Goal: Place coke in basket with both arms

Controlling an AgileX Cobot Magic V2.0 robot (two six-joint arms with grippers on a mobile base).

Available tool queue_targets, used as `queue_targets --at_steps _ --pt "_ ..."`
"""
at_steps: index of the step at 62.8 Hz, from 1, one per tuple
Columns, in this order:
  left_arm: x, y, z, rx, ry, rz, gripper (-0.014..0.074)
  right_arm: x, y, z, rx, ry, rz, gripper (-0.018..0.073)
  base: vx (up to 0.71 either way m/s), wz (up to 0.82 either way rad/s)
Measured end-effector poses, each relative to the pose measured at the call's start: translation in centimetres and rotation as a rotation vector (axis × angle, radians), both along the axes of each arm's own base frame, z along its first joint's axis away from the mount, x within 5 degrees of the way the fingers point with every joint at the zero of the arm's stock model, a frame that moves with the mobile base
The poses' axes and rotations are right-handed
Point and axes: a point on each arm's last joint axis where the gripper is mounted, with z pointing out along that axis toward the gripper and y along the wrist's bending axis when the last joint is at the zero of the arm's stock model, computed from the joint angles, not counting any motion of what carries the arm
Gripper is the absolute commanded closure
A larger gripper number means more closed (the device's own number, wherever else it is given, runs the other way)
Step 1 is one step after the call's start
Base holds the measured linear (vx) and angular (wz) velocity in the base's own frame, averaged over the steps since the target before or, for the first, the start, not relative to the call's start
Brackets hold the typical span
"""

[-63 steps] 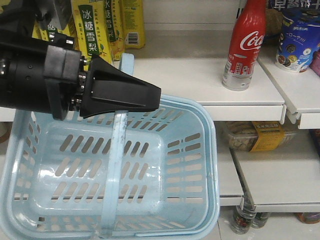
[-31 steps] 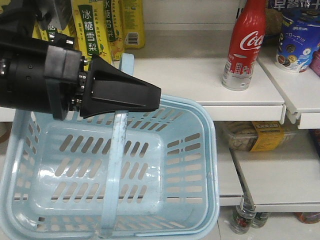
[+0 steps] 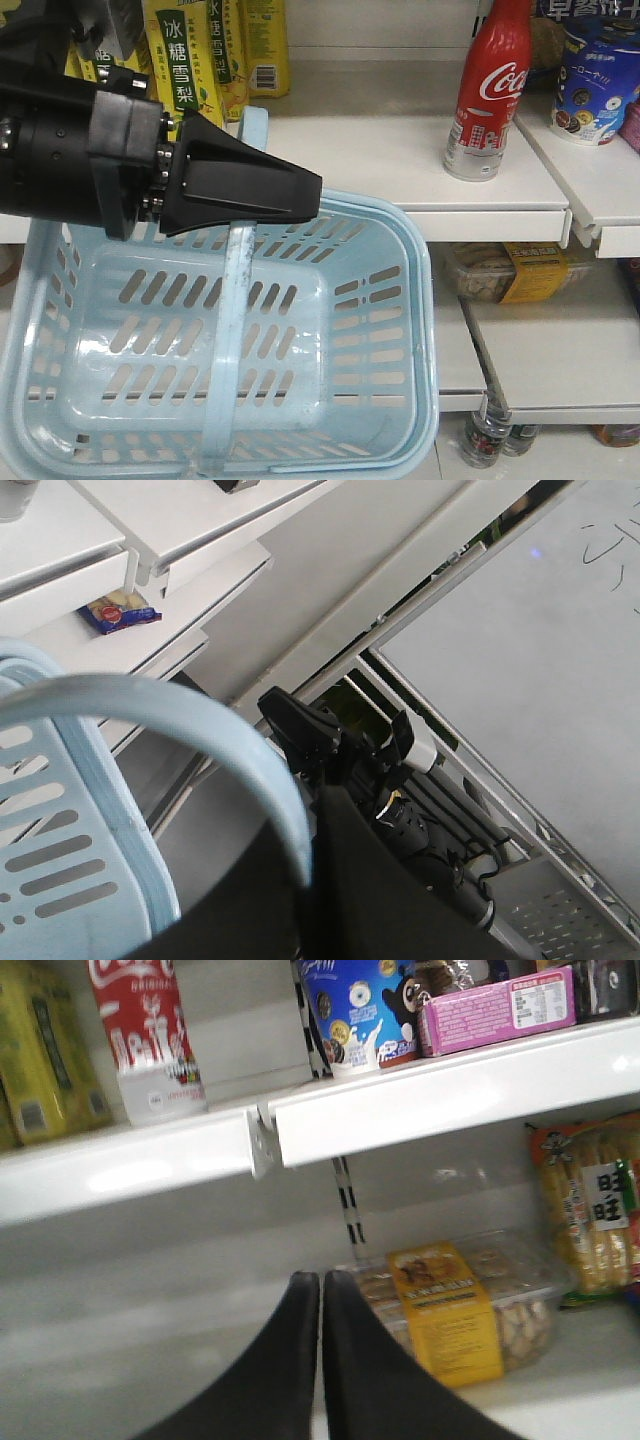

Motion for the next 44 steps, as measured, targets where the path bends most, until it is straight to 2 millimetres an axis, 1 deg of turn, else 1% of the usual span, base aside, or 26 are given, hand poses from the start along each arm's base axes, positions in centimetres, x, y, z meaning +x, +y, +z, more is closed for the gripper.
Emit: queue_targets --at_steps 6,15,19,21,23,26,27,34,40,44 --pt "0.0 0.0 0.0 0.0 0.0 0.0 0.0603 -0.1 -0.2 0.7 0.195 -0.065 -0.001 0.0561 0.0 0.0" --pt "0.0 0.0 0.0 0.0 0.0 0.0 0.0603 -0.3 -1.2 1.6 0.593 -0.183 -0.011 0.0561 0.0 0.0" --pt "0.0 0.0 0.0 0.0 0.0 0.0 0.0603 -0.4 -1.3 1.8 0.702 -0.192 -0.004 0.0561 0.0 0.0" --pt "0.0 0.0 0.0 0.0 0.0 0.0 0.0603 -0.4 -1.2 2.1 0.719 -0.183 0.007 0.0561 0.0 0.0" --pt "0.0 0.0 0.0 0.0 0.0 0.0 0.0603 -0.5 -1.1 2.5 0.721 -0.177 0.021 0.0561 0.0 0.0" --pt "0.0 0.0 0.0 0.0 0.0 0.0 0.0603 -0.7 -0.8 3.7 0.688 -0.172 0.051 0.0561 0.0 0.0" --pt "0.0 0.0 0.0 0.0 0.0 0.0 0.0603 -0.9 -0.7 4.4 0.672 -0.179 0.062 0.0561 0.0 0.0" --pt "0.0 0.0 0.0 0.0 0.0 0.0 0.0603 -2.3 0.0 8.4 0.475 -0.181 0.112 0.0561 0.0 0.0" --pt "0.0 0.0 0.0 0.0 0.0 0.0 0.0603 -3.7 0.1 11.9 0.262 -0.187 0.088 0.0553 0.0 0.0" --pt "0.0 0.0 0.0 0.0 0.0 0.0 0.0603 -4.2 0.1 13.9 0.163 -0.172 0.065 0.0529 0.0 0.0"
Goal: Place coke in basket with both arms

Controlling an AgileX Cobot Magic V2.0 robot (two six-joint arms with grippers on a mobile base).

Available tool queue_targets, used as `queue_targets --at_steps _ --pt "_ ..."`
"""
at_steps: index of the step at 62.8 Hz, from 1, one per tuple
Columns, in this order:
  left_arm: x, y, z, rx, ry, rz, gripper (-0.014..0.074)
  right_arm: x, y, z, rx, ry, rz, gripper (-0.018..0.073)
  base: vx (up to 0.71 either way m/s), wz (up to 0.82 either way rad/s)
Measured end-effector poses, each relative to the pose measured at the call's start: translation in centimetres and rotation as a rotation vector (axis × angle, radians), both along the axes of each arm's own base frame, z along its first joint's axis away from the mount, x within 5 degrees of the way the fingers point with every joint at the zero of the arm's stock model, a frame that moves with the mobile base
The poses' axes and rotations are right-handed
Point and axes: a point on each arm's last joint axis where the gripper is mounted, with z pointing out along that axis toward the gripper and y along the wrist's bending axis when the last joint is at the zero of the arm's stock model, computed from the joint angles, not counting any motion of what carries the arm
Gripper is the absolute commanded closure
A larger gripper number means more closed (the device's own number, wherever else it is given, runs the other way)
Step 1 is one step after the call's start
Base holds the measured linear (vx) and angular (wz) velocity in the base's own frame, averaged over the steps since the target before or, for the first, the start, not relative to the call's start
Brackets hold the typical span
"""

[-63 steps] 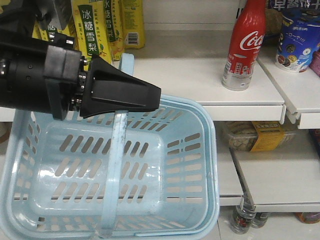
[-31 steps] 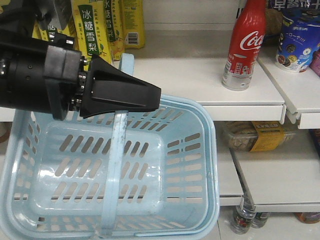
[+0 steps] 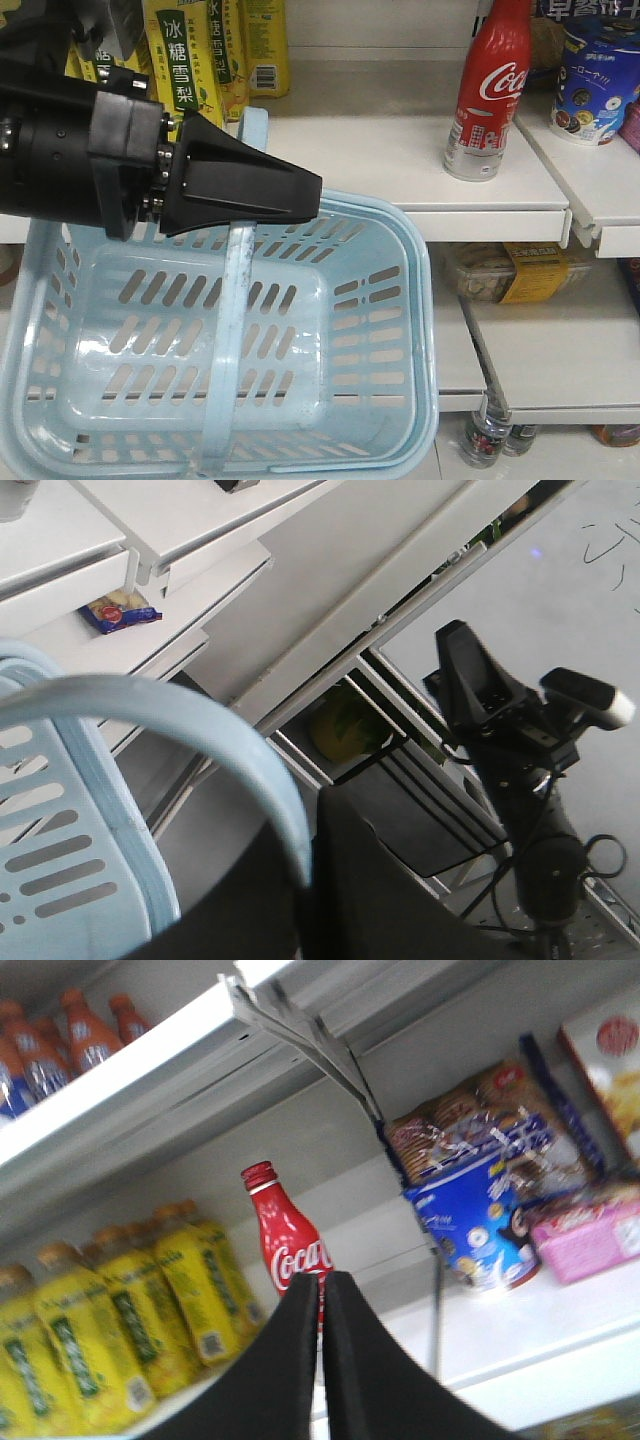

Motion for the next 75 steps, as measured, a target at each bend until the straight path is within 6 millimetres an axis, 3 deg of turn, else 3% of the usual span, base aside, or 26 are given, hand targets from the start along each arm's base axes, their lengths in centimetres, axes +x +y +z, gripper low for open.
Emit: queue_targets --at_steps 7,14,21,28,40,51,64,75 --pt "0.0 0.0 0.0 0.0 0.0 0.0 0.0603 0.3 0.0 2.2 -0.13 0.062 -0.029 0.0424 0.0 0.0" --pt "0.0 0.0 0.0 0.0 0.0 0.0 0.0603 1.5 0.3 3.9 -0.232 0.105 -0.024 0.0207 0.0 0.0" --pt "0.0 0.0 0.0 0.0 0.0 0.0 0.0603 3.5 0.8 5.1 -0.305 0.141 0.006 -0.0005 0.0 0.0" --pt "0.0 0.0 0.0 0.0 0.0 0.0 0.0603 5.8 1.0 5.6 -0.321 0.154 0.015 -0.0116 0.0 0.0" --pt "0.0 0.0 0.0 0.0 0.0 0.0 0.0603 8.6 1.3 6.0 -0.258 0.186 0.045 -0.0119 0.0 0.0" --pt "0.0 0.0 0.0 0.0 0.0 0.0 0.0603 11.4 2.2 7.5 -0.352 0.269 0.129 -0.0072 0.0 0.0" --pt "0.0 0.0 0.0 0.0 0.0 0.0 0.0603 14.7 3.5 10.2 -0.456 0.243 0.242 -0.0057 0.0 0.0" --pt "0.0 0.0 0.0 0.0 0.0 0.0 0.0603 18.3 4.1 10.1 -0.494 0.232 0.281 -0.0055 0.0 0.0"
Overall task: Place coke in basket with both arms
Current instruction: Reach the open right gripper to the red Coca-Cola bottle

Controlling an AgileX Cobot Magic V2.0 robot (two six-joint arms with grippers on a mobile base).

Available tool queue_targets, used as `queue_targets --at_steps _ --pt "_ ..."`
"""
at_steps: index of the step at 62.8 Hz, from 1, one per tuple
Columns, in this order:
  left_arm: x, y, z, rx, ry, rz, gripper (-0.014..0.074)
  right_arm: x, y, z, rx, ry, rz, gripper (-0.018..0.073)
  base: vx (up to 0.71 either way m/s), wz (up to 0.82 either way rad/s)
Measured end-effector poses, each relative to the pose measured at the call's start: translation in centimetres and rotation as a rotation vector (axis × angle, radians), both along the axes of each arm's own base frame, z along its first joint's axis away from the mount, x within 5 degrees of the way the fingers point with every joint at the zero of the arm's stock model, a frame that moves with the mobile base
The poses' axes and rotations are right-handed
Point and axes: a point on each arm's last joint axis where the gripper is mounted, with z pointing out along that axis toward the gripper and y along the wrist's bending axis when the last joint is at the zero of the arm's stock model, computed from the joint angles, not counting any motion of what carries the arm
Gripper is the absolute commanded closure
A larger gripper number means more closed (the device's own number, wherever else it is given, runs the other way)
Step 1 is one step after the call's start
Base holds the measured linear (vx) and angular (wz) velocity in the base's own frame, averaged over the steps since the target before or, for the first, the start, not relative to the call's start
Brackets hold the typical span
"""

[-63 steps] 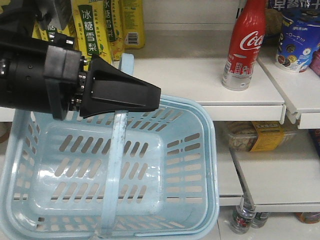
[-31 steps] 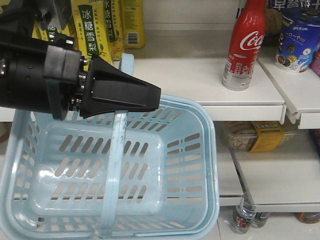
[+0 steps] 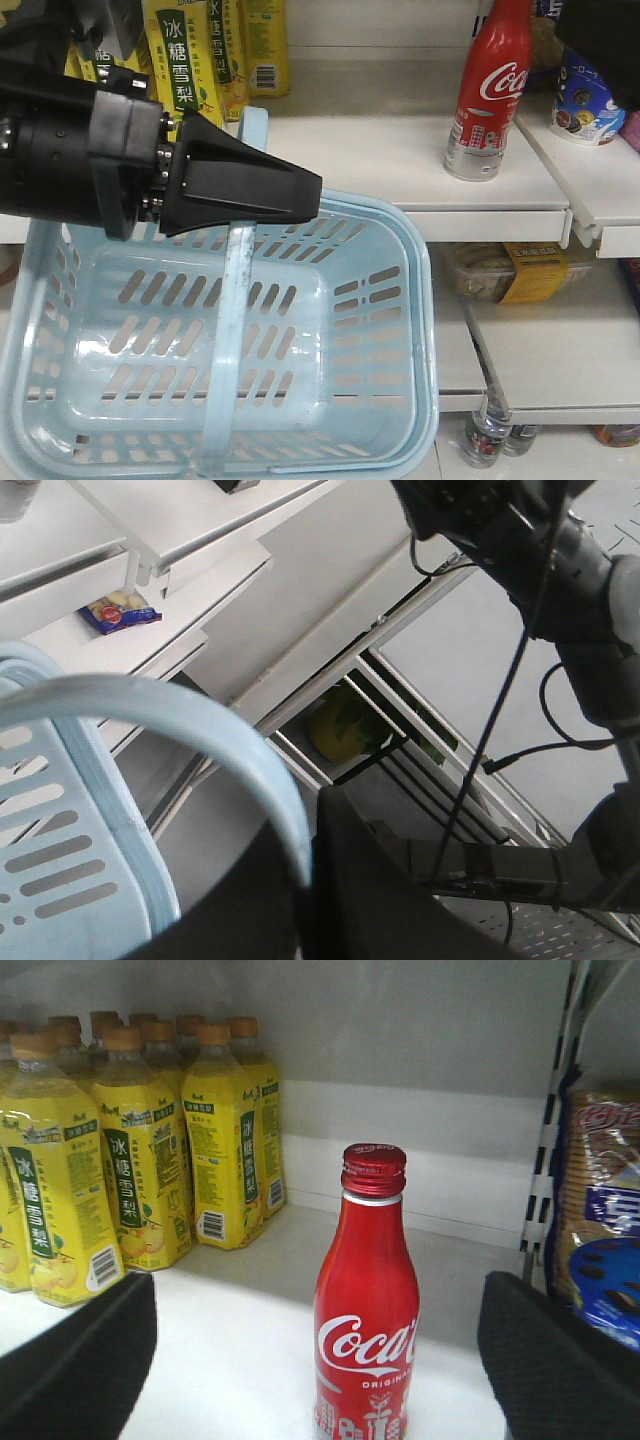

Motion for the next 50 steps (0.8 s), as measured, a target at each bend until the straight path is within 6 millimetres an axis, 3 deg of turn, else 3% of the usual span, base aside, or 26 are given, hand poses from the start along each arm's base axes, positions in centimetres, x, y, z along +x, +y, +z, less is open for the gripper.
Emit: queue_targets --at_steps 17,37,50 --pt "0.0 0.0 0.0 0.0 0.0 0.0 0.0603 4.1 0.3 -1.2 0.018 -0.02 0.005 -0.0052 0.0 0.0" --pt "0.0 0.0 0.0 0.0 0.0 0.0 0.0603 8.0 0.7 -0.2 0.048 -0.053 0.017 -0.0045 0.0 0.0" --pt "0.0 0.0 0.0 0.0 0.0 0.0 0.0603 10.4 1.1 -0.8 0.039 -0.022 0.046 -0.0035 0.0 0.0"
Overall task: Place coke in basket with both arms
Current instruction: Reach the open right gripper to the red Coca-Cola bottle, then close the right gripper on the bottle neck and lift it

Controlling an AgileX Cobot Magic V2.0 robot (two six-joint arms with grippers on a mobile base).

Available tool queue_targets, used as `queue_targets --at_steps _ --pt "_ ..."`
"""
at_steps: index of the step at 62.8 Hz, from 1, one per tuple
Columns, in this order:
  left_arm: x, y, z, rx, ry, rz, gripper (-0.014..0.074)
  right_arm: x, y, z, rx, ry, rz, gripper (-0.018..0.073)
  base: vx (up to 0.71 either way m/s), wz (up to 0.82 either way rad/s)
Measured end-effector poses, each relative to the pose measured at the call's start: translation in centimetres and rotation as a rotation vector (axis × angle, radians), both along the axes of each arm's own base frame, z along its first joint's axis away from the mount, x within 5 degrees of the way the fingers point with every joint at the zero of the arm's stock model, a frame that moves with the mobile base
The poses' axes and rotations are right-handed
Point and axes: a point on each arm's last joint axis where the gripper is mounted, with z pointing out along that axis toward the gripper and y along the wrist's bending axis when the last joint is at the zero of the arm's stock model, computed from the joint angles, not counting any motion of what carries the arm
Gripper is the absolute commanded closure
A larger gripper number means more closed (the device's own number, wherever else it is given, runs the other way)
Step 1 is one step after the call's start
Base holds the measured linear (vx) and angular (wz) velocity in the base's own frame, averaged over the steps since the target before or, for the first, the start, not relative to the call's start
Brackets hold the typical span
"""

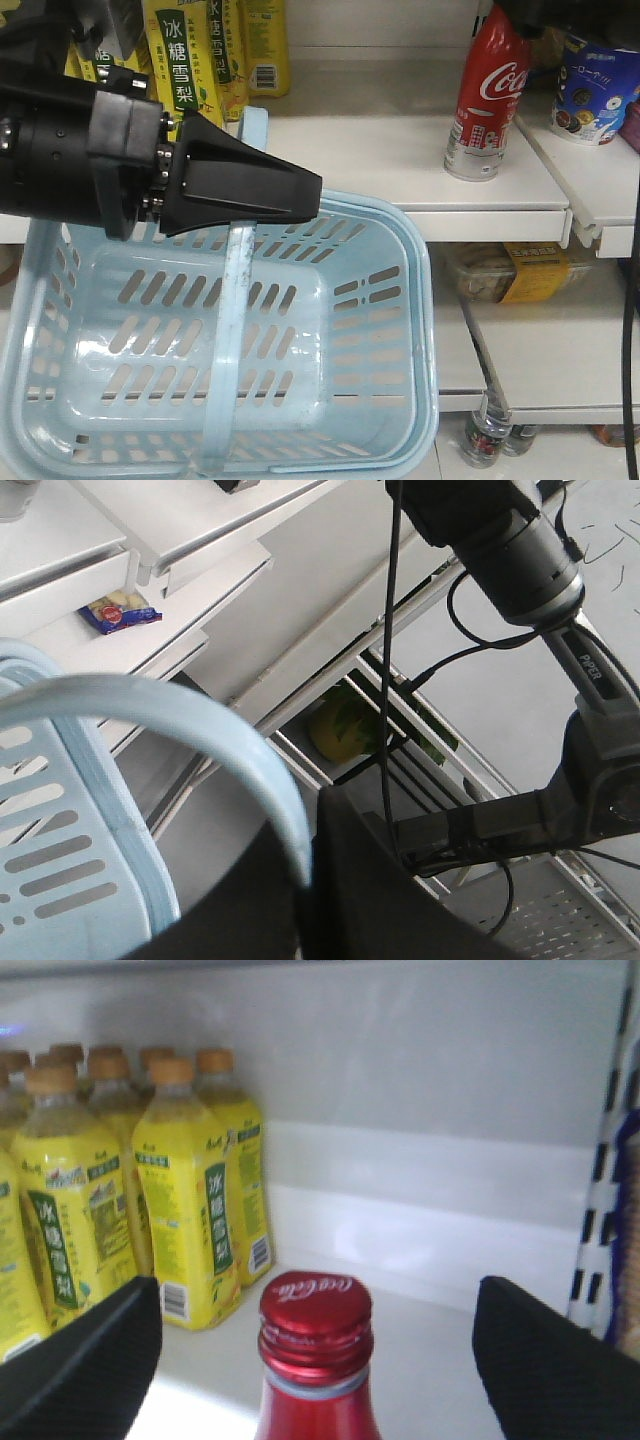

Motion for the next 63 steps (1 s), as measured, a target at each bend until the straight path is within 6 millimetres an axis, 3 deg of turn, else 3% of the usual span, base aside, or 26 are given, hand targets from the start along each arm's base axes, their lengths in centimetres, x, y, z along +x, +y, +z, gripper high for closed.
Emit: queue_targets --at_steps 11,28,37,43,56,63 --pt "0.0 0.0 0.0 0.0 0.0 0.0 0.0603 1.0 0.3 -0.8 0.0 0.031 0.018 0.0071 0.0 0.0" --pt "0.0 0.0 0.0 0.0 0.0 0.0 0.0603 1.1 0.3 -0.8 -0.008 0.028 0.028 0.0578 0.0 0.0" --pt "0.0 0.0 0.0 0.0 0.0 0.0 0.0603 0.0 0.7 -0.2 -0.023 0.018 0.084 0.0564 0.0 0.0" --pt "0.0 0.0 0.0 0.0 0.0 0.0 0.0603 -2.2 1.2 1.1 -0.041 -0.011 0.169 0.0564 0.0 0.0" --pt "0.0 0.0 0.0 0.0 0.0 0.0 0.0603 -10.9 1.6 5.7 -0.029 -0.126 0.293 0.0564 0.0 0.0" --pt "0.0 0.0 0.0 0.0 0.0 0.0 0.0603 -14.2 2.0 6.6 -0.007 -0.108 0.393 0.0564 0.0 0.0"
